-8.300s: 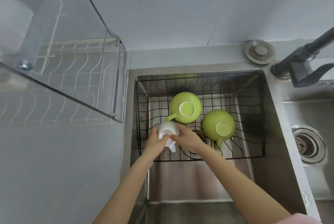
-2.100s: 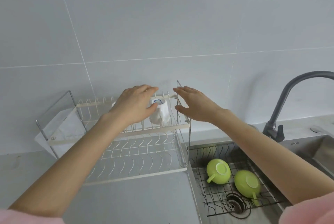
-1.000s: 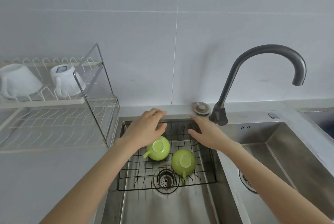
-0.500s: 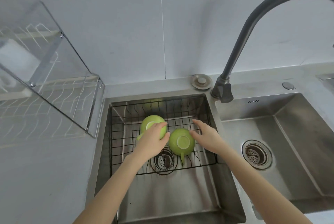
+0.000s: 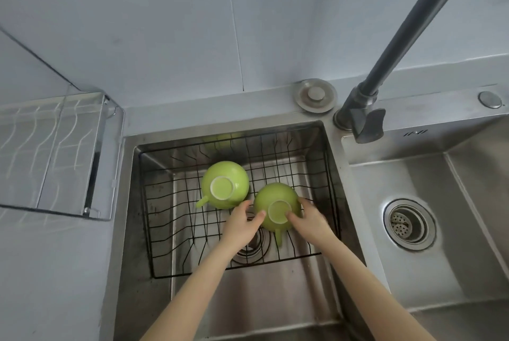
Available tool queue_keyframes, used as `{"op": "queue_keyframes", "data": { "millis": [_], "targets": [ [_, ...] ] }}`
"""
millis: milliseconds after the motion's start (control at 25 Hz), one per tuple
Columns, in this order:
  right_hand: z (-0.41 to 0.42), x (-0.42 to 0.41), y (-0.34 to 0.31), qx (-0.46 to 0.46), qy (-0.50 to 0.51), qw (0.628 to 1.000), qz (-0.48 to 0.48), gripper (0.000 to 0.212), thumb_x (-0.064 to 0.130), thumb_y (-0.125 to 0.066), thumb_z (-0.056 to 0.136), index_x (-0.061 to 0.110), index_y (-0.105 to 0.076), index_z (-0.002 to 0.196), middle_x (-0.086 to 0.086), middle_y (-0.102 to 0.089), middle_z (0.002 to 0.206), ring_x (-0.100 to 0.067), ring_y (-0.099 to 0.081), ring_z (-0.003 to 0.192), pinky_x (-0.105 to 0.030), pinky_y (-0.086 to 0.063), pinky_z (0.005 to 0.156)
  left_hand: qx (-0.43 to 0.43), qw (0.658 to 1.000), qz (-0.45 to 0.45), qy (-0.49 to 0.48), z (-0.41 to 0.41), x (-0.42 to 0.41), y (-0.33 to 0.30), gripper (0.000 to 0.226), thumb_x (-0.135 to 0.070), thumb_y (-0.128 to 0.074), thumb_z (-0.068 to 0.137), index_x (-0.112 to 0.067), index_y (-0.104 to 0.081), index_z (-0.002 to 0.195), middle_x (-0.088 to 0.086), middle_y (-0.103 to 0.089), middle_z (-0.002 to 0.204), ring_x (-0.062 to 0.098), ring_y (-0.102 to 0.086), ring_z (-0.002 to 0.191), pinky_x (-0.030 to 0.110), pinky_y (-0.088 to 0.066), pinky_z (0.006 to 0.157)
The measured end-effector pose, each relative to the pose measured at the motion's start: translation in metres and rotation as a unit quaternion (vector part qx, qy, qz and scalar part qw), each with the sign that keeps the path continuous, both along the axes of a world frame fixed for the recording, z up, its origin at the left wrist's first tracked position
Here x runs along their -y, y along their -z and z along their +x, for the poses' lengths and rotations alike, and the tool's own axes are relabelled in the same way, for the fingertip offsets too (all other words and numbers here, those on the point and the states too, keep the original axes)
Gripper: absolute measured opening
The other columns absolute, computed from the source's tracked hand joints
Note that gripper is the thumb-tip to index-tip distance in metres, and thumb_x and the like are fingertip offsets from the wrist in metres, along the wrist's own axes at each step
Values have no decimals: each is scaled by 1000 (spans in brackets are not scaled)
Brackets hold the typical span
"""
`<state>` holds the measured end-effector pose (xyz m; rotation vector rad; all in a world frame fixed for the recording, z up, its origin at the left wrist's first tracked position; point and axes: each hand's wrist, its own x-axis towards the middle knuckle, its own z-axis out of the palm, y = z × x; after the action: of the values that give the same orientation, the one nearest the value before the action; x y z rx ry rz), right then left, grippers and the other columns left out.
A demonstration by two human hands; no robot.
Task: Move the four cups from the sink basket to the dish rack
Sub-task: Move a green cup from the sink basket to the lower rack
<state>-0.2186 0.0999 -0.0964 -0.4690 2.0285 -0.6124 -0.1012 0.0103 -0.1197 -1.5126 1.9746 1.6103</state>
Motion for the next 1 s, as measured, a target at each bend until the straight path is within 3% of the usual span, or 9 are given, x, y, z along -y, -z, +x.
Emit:
{"op": "queue_keyframes", "data": {
  "millis": [120,280,480,600,840,1000],
  "targets": [
    [-4,6,16,17,27,999,10,50,13,-51,90,5,-35,137,-16,-49,137,-29,-47,124,-31,-40,97,-5,999,23,-29,-6,-1,13,60,-31,-54,87,-8,-30,138,10,-39,144,23,-40,131,33,-34,107],
    [-8,10,26,33,37,999,23,60,21,-55,90,5,-28,141,-15,-46,141,-30,-44,128,-33,-39,100,-27,997,22,-62,-14,-7,18,52,-20,-59,85,-6,-39,131,12,-53,130,15,-50,110,14,-35,81],
    [-6,8,30,21,41,999,15,61,23,-57,88,8,-29,140,-15,-47,140,-31,-45,127,-35,-39,101,-47,988,43,-138,-13,-8,27,54,-18,-64,82,-6,-41,130,14,-54,128,15,-50,104,25,-39,88],
    [-2,9,24,4,43,999,4,59,24,-56,89,7,-31,139,-15,-49,138,-32,-46,126,-35,-39,101,-45,987,38,-150,-13,-8,25,53,-21,-63,82,-8,-43,129,12,-56,128,19,-53,109,26,-41,91],
    [5,5,-2,-15,55,998,-37,58,24,-58,88,11,-34,139,-13,-53,134,-28,-47,125,-30,-39,98,-84,976,36,-197,-3,-14,6,44,-18,-63,82,-6,-49,121,7,-59,107,17,-55,95,25,-45,84],
    [17,-5,-23,-24,58,997,-47,65,31,-59,86,14,-30,142,-14,-49,137,-29,-45,126,-37,-38,104,-118,967,48,-222,11,-25,-18,33,-18,-64,81,-11,-50,111,7,-59,109,18,-56,97,35,-47,94]
  ]
}}
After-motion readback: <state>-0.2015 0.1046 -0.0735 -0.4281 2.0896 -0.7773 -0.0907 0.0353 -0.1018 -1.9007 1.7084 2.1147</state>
